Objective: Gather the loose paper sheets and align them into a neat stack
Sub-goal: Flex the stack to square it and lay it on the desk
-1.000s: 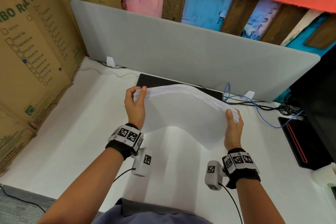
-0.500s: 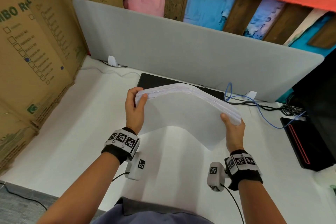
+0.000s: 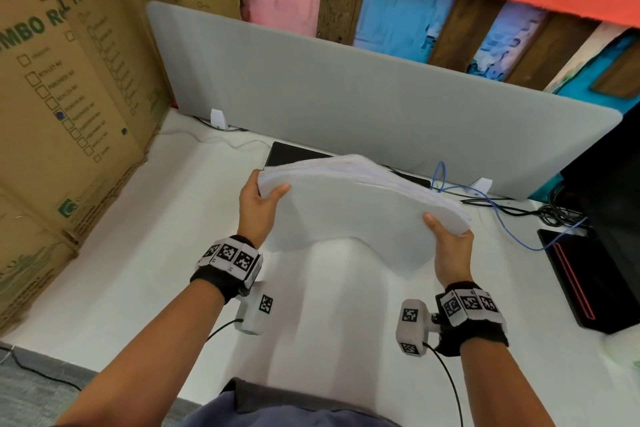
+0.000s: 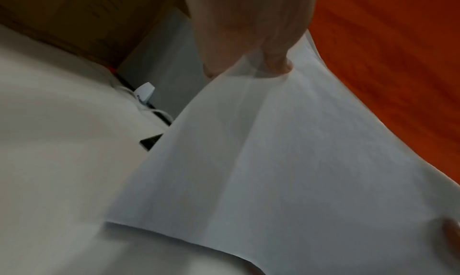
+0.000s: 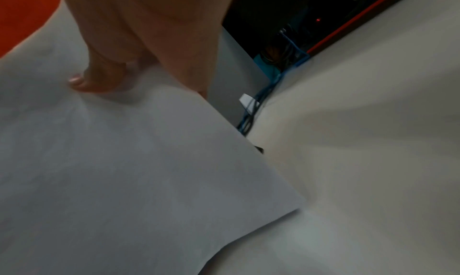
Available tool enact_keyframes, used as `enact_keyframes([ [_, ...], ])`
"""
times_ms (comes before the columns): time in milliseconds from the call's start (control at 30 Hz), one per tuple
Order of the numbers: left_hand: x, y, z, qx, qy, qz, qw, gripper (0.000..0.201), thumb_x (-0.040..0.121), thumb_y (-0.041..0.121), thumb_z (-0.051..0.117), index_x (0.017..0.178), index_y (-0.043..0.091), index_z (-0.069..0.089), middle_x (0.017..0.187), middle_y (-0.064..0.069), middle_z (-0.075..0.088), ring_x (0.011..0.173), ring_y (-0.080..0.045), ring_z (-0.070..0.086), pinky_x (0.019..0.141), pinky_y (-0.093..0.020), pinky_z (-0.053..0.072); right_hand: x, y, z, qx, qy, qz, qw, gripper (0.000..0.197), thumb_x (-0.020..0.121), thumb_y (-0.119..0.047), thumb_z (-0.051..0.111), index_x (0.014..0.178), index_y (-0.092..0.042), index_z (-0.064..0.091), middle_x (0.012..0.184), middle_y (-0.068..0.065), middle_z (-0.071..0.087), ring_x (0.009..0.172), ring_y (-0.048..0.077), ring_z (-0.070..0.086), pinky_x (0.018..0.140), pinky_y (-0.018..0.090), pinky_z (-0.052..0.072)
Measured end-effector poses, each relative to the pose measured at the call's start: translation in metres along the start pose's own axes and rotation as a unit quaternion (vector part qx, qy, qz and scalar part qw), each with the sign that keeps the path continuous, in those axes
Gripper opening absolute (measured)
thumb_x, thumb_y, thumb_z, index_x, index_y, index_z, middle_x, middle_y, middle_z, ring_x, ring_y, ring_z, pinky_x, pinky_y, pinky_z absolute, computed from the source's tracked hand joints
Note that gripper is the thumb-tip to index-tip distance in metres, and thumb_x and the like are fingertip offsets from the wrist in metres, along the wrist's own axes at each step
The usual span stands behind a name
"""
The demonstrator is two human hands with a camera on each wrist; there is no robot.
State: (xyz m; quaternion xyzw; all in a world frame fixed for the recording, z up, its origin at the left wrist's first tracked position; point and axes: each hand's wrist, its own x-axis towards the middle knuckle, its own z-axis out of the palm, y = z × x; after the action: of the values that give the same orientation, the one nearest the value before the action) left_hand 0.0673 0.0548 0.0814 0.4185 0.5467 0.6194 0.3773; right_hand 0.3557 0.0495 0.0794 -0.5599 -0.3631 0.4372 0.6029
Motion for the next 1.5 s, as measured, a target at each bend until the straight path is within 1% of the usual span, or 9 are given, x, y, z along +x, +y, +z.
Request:
enact_keyframes([
  [167, 0.006, 0.020, -0.007, -0.041, 0.008, 0.071, 0.997, 0.027, 0.082, -0.002, 0.065, 0.091, 0.020, 0.050, 0.087, 0.005, 0.060, 0.076, 0.003, 0.061, 0.072, -0.014, 0.049, 0.009, -0.024, 0.000, 0.017, -0.001, -0.064, 0.998, 0.020, 0.084, -0.003, 0.063, 0.086, -0.023, 0.061, 0.075, -0.014, 0.070, 0.069, -0.004, 0.065, 0.063, 0.014, 0.051],
  [267, 0.006, 0.001, -0.013, -0.020, -0.018, 0.029, 0.999, 0.043, 0.075, -0.002, 0.071, 0.098, 0.024, 0.046, 0.097, 0.007, 0.055, 0.087, 0.000, 0.057, 0.082, -0.021, 0.048, 0.009, -0.008, -0.004, -0.025, -0.028, -0.043, 0.998, 0.023, 0.080, 0.000, 0.066, 0.097, -0.016, 0.063, 0.084, -0.010, 0.070, 0.073, 0.001, 0.066, 0.068, 0.021, 0.051],
  [467, 0.011, -0.014, -0.014, -0.009, -0.036, -0.015, 0.999, 0.056, 0.070, -0.008, 0.073, 0.109, 0.014, 0.041, 0.098, 0.008, 0.049, 0.090, -0.003, 0.052, 0.077, -0.011, 0.047, 0.010, 0.007, -0.006, -0.049, -0.062, -0.009, 0.997, 0.034, 0.077, -0.002, 0.070, 0.104, -0.020, 0.062, 0.097, -0.004, 0.068, 0.082, 0.003, 0.067, 0.071, 0.015, 0.053],
  [700, 0.023, -0.011, -0.019, 0.018, -0.049, -0.016, 0.999, 0.028, 0.077, -0.001, 0.069, 0.077, 0.018, 0.048, 0.075, 0.002, 0.052, 0.065, -0.001, 0.054, 0.061, -0.015, 0.044, 0.014, 0.000, -0.004, -0.067, -0.072, -0.022, 0.995, 0.030, 0.081, -0.002, 0.065, 0.109, -0.010, 0.062, 0.088, -0.010, 0.069, 0.080, 0.002, 0.065, 0.068, 0.011, 0.050],
  [933, 0.034, 0.021, -0.033, -0.035, -0.073, 0.063, 0.995, 0.029, 0.065, 0.011, 0.076, 0.076, 0.016, 0.050, 0.073, 0.012, 0.056, 0.067, 0.002, 0.054, 0.065, -0.013, 0.044, 0.025, -0.037, -0.012, -0.094, -0.097, -0.113, 0.984, 0.030, 0.078, 0.005, 0.065, 0.094, -0.020, 0.063, 0.081, -0.024, 0.069, 0.080, -0.007, 0.062, 0.073, 0.009, 0.047],
  [1067, 0.031, -0.010, -0.040, -0.025, -0.143, -0.007, 0.989, 0.053, 0.049, 0.028, 0.078, 0.092, 0.021, 0.049, 0.093, 0.003, 0.057, 0.082, 0.001, 0.059, 0.074, -0.017, 0.049, 0.026, -0.006, -0.019, -0.125, -0.151, -0.050, 0.979, 0.050, 0.061, -0.002, 0.078, 0.097, -0.033, 0.061, 0.094, -0.015, 0.065, 0.089, 0.003, 0.060, 0.081, 0.016, 0.047],
  [1167, 0.034, -0.033, -0.039, 0.004, -0.164, -0.062, 0.985, 0.064, 0.041, 0.028, 0.081, 0.096, 0.022, 0.048, 0.095, 0.002, 0.057, 0.086, -0.003, 0.059, 0.078, -0.018, 0.049, 0.024, 0.017, -0.015, -0.121, -0.150, 0.001, 0.981, 0.045, 0.069, 0.004, 0.073, 0.096, -0.029, 0.059, 0.089, -0.014, 0.068, 0.085, -0.001, 0.063, 0.082, 0.019, 0.046],
  [1400, 0.043, -0.031, -0.040, 0.046, -0.196, -0.077, 0.976, 0.049, 0.055, 0.008, 0.075, 0.095, 0.021, 0.050, 0.093, 0.004, 0.055, 0.079, 0.007, 0.058, 0.072, -0.010, 0.047, 0.028, 0.021, -0.016, -0.143, -0.151, 0.034, 0.978, 0.043, 0.074, 0.001, 0.071, 0.112, -0.016, 0.060, 0.102, -0.006, 0.065, 0.092, 0.001, 0.061, 0.084, 0.020, 0.043],
  [1500, 0.047, -0.031, -0.040, 0.069, -0.207, -0.076, 0.973, 0.038, 0.063, 0.000, 0.077, 0.092, 0.018, 0.059, 0.089, 0.005, 0.063, 0.080, 0.004, 0.061, 0.075, -0.015, 0.047, 0.027, 0.016, -0.011, -0.142, -0.143, 0.013, 0.979, 0.034, 0.076, 0.001, 0.070, 0.101, -0.021, 0.063, 0.098, -0.007, 0.065, 0.085, -0.004, 0.062, 0.080, 0.015, 0.046],
])
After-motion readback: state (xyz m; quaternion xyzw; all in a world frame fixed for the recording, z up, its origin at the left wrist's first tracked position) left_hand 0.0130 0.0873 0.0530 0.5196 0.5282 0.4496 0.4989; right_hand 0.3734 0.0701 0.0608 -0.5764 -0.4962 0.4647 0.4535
